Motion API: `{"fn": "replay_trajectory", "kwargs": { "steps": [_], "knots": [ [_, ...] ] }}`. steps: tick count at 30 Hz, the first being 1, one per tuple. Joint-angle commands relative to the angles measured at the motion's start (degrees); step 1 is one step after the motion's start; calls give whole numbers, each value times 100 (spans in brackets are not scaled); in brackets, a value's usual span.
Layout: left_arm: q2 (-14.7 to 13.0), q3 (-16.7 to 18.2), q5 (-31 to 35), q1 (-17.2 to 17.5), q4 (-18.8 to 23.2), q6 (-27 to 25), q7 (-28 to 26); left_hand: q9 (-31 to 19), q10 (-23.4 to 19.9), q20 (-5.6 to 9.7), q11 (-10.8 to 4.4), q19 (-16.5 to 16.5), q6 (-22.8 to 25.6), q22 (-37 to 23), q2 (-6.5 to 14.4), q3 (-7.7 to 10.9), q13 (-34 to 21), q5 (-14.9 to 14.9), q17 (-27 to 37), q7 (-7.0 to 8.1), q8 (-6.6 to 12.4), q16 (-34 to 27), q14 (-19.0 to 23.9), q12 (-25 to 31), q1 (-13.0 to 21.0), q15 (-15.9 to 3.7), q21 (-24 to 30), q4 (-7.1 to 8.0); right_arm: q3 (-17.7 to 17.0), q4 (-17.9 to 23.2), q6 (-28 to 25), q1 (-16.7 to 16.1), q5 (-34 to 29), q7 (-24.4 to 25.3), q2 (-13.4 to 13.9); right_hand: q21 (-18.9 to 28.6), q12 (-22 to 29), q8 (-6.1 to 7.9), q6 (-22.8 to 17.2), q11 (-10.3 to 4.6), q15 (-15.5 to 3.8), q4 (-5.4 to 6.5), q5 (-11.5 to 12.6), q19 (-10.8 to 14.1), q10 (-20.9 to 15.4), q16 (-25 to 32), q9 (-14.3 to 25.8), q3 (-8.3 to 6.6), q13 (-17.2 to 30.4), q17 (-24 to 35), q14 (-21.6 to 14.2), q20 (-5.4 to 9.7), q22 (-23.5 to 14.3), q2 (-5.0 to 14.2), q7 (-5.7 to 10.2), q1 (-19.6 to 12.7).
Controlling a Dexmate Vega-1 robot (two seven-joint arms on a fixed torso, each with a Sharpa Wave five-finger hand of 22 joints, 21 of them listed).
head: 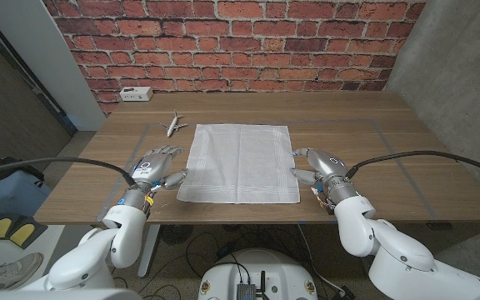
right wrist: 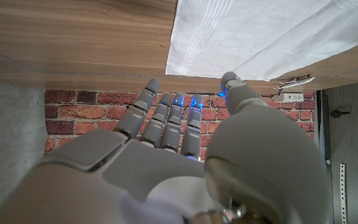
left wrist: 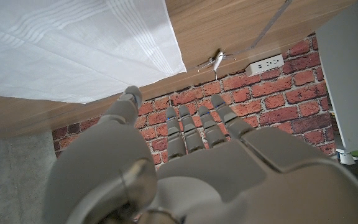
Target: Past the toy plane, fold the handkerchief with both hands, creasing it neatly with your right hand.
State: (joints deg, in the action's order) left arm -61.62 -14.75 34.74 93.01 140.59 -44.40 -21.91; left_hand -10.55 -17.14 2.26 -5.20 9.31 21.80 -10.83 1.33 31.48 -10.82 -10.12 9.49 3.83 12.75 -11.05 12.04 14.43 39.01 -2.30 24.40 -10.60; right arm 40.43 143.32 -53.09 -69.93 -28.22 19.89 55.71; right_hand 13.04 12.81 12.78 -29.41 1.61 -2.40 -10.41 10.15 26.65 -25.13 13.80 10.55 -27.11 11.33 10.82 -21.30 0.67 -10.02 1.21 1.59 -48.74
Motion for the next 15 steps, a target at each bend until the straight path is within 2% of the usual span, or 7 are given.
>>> {"fn": "replay_trajectory", "kwargs": {
  "steps": [1,4,6,10,15],
  "knots": [
    [-188,-438,592,-277,96,-761,457,-29,-290,127,11,74,293,-36,-68,-88,-49,23,21,-76,82,-33,205,87,269,-365,47,26,595,203,-551,75,-785,-375,-170,61,78,52,-212,26,-244,22,-10,100,-208,105,24,65,26,61,-200,82,-30,-15,-3,-200],
    [-264,-521,647,-347,118,-879,577,-39,-397,29,28,58,357,-49,-74,-129,-83,24,31,-85,89,-47,279,130,310,-346,46,55,724,227,-720,166,-958,-558,-224,65,102,52,-271,-2,-308,38,-11,124,-310,170,27,99,39,105,-312,90,-41,-10,6,-277],
    [-327,-588,681,-410,141,-976,696,-45,-401,-17,40,12,320,-56,-63,-155,-108,24,42,-92,63,-65,335,136,324,-334,31,77,856,249,-871,263,-1100,-738,-255,74,123,65,-347,-52,-362,49,-9,151,-377,216,31,127,60,149,-364,27,-52,0,92,-337],
    [-434,-684,677,-517,183,-1121,891,-53,-345,-77,65,-87,222,-66,-52,-207,-147,22,69,-85,9,-89,395,121,342,-322,-4,103,1014,216,-1035,368,-1270,-949,-312,84,139,71,-411,-111,-435,58,-4,174,-430,278,36,171,87,212,-417,-72,-65,-2,120,-403],
    [-619,-966,837,-742,255,-1381,1232,-61,-261,-170,68,-217,166,-74,-47,-263,-187,18,96,-79,-22,-70,324,98,358,-299,-52,122,1252,145,-1239,480,-1531,-1156,-396,66,168,77,-498,-266,-540,88,9,107,-483,417,51,251,157,356,-510,-154,-91,33,184,-509]
  ]
}}
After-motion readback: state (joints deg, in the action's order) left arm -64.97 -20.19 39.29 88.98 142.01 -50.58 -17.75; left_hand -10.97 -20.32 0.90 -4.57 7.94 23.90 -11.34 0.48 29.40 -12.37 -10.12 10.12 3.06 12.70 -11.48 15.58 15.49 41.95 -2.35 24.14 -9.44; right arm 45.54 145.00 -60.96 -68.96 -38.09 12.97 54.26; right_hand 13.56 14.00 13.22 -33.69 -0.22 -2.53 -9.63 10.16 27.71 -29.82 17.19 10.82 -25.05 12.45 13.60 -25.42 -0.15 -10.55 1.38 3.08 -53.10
